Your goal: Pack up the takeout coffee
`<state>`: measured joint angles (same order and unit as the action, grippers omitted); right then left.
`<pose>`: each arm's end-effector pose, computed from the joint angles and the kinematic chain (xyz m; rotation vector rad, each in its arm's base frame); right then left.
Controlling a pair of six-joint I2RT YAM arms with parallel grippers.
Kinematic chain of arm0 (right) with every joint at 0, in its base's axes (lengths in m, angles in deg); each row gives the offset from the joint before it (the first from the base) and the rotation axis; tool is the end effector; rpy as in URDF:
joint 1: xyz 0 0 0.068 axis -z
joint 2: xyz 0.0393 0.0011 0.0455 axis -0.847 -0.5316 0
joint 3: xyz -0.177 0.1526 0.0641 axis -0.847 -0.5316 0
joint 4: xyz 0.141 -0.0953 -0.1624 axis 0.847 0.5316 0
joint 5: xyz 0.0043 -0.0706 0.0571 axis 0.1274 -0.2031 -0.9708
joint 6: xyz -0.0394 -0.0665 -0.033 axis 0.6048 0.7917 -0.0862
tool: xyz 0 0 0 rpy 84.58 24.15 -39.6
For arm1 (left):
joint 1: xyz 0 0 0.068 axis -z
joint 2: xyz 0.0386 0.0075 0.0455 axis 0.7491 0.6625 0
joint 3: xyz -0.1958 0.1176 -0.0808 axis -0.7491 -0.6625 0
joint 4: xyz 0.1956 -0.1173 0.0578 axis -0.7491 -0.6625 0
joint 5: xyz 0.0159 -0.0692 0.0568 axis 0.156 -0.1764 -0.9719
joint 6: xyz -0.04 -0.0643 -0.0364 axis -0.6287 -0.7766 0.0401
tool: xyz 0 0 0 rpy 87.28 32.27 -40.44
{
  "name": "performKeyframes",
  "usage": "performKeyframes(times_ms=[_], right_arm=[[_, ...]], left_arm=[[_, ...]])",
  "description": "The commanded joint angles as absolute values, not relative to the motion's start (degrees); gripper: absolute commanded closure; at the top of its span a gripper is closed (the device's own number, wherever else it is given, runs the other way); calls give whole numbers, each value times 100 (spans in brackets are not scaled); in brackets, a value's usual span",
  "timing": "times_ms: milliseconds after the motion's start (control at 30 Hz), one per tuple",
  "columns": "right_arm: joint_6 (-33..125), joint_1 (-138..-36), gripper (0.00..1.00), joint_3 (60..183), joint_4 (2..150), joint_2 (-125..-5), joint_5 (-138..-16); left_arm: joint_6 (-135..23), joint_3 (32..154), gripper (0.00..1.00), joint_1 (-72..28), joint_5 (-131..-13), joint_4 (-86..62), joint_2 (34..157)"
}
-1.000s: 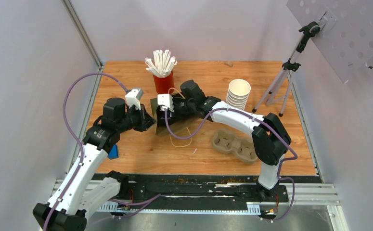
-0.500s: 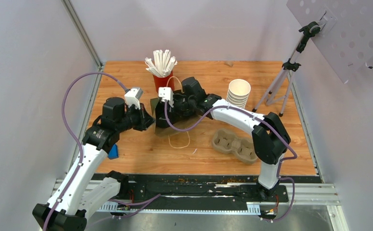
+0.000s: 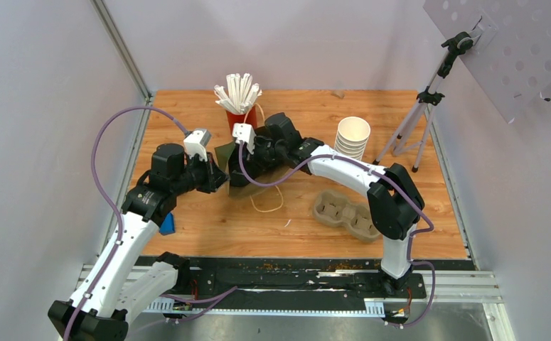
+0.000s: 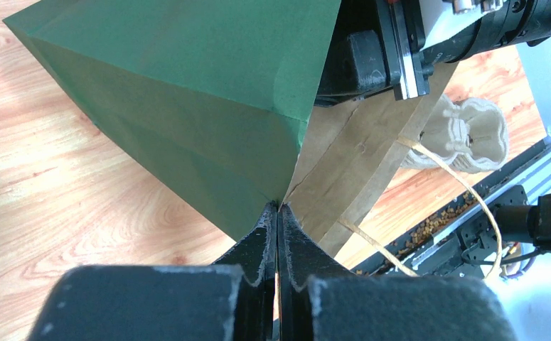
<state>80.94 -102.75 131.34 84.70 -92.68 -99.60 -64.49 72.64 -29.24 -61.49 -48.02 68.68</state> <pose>0.2810 0.3325 0.2310 -1.5113 1.5045 0.7412 0.1832 -0.0891 0.2869 0.1852 2.1545 -0.7501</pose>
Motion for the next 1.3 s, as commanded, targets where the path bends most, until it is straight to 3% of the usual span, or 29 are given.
performKeyframes(times_ms=[0, 167, 533, 800, 1033, 1267], right_arm=[[7805, -10256, 72, 13183, 8233, -9387, -9549], [7795, -10261, 63, 13076, 8057, -9358, -9310], [7757, -10292, 67, 12974, 7781, -9269, -9093], [7555, -10337, 66, 12896, 7608, -9217, -9609], [7884, -10340, 51, 12849, 7510, -9259, -10059], [7923, -10367, 48, 12924, 7411, -9340, -10237]], left_arm=[[-6373, 7256, 100, -2911, -6096, -4815, 6778], [-6393, 7245, 100, -2909, -6066, -4785, 6798], [-6437, 7209, 100, -2909, -6017, -4733, 6816], [-6466, 7208, 100, -2909, -6005, -4685, 6828], [-6455, 7228, 100, -2909, -6008, -4723, 6816], [-6482, 7198, 100, -2909, -5974, -4668, 6798]])
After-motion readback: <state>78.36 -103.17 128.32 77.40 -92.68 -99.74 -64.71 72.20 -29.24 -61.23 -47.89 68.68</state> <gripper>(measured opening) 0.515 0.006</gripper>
